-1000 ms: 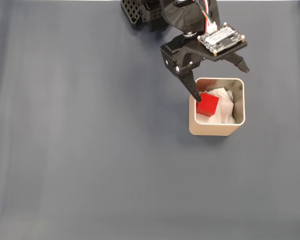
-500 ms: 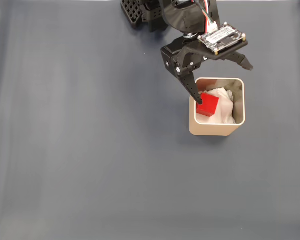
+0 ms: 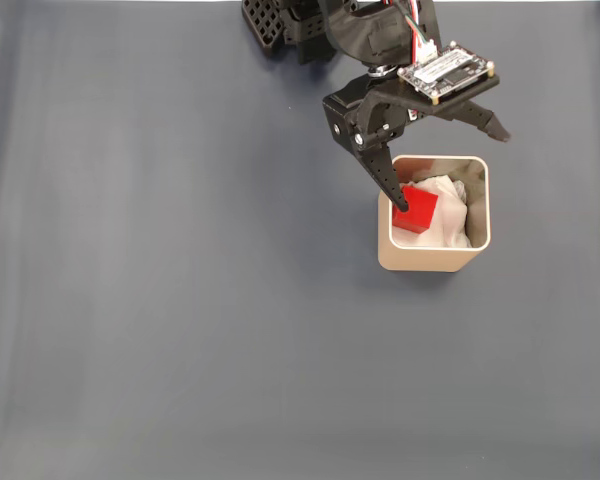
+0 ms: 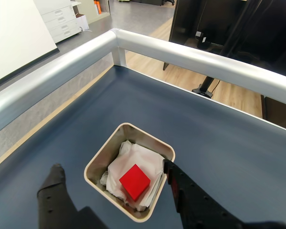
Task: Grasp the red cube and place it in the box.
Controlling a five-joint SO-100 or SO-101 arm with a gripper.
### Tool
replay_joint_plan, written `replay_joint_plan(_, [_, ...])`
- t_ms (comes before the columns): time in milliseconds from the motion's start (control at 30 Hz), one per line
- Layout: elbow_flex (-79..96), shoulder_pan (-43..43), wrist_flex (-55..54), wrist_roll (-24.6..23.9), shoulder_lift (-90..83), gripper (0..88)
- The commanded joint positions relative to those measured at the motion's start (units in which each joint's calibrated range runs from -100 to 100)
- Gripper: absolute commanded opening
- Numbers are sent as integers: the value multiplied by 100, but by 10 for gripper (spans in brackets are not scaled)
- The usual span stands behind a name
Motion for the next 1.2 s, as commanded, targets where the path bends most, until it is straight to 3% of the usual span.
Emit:
replay_joint_plan(0, [-295, 68, -156, -54, -85, 378])
replay_joint_plan(267, [-332, 302, -197, -29, -163, 6])
replay_joint_plan(800, [917, 1822, 369, -98, -1453, 2])
replay_joint_plan(1167, [2868, 1964, 722, -15, -3097, 2])
